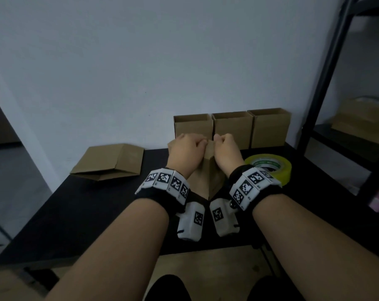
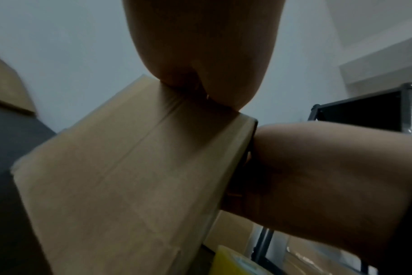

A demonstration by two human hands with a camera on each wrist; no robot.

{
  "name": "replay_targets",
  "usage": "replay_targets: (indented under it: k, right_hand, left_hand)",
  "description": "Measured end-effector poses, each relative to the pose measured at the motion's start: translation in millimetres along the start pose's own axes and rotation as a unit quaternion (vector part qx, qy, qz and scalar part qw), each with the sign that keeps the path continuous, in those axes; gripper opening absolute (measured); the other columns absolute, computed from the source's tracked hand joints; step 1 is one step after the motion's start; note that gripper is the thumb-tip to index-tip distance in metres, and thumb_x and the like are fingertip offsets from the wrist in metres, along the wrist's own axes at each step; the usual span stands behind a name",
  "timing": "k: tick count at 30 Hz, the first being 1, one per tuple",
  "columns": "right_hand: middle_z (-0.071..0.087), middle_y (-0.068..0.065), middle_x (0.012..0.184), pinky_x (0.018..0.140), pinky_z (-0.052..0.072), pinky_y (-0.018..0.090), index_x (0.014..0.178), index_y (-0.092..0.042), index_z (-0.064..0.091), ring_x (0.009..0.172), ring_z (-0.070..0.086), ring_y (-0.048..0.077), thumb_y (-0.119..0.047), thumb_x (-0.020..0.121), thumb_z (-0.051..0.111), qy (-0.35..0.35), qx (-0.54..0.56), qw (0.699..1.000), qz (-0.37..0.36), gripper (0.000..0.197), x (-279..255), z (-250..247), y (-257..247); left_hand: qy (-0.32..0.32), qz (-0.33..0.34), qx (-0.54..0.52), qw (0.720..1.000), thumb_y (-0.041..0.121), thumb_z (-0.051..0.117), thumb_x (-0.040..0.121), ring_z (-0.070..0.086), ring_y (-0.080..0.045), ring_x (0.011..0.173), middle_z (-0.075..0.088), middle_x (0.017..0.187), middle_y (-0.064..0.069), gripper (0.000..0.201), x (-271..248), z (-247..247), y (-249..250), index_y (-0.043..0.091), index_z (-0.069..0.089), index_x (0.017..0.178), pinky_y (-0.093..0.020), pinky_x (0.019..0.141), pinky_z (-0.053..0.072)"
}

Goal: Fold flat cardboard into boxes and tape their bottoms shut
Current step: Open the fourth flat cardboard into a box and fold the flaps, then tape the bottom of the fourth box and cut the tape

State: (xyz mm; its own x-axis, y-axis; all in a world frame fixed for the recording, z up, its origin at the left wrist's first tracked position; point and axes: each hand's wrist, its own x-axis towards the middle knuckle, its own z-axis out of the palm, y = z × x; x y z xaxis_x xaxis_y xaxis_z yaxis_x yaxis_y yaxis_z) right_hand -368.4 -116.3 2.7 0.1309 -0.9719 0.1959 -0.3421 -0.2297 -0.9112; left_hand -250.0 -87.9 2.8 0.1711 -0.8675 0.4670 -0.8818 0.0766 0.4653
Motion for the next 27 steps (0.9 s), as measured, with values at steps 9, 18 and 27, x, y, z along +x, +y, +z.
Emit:
replay_targets:
  k: [9, 18, 27]
  right_hand:
    - [0.06, 0.012, 0.112, 0.081, 0.043, 0.033, 0.121, -0.005, 0.053, 0.102, 0.057, 0.028, -0.026, 0.105, 0.031, 0.041, -0.083, 0.995, 0.035, 0.035, 14.0, -46.3, 17.9]
    - [0.058, 0.015, 0.122, 0.079, 0.044, 0.032, 0.129, -0.003, 0.051, 0.109, 0.057, 0.03, -0.035, 0.091, 0.064, -0.082, -0.314, 0.942, 0.091, 0.051, 8.7, -88.7, 51.0]
    - [0.053, 0.012, 0.099, 0.08, 0.044, 0.014, 0.1, -0.006, 0.06, 0.091, 0.054, 0.018, -0.011, 0.099, 0.05, -0.177, -0.413, 0.884, 0.129, 0.011, 11.2, -85.2, 58.6]
  left_hand:
    - [-0.116, 0.01, 0.175, 0.978, 0.04, 0.018, 0.103, 0.018, -0.022, 0.146, 0.025, 0.158, 0.002, 0.048, -2.0, -2.0, 19.6, 0.033, 0.03, 0.148, -0.045, 0.119, 0.008]
    - [-0.115, 0.044, 0.188, 0.974, 0.035, 0.02, 0.103, 0.021, -0.019, 0.145, 0.027, 0.157, 0.005, 0.045, 11.1, 2.2, 4.7, 0.035, 0.031, 0.147, -0.045, 0.118, 0.012]
    - [-0.098, 0.098, 0.238, 0.961, 0.021, 0.03, 0.103, 0.023, -0.024, 0.144, 0.027, 0.156, -0.001, 0.046, 6.2, -0.6, 4.7, 0.026, 0.031, 0.148, -0.041, 0.117, 0.017]
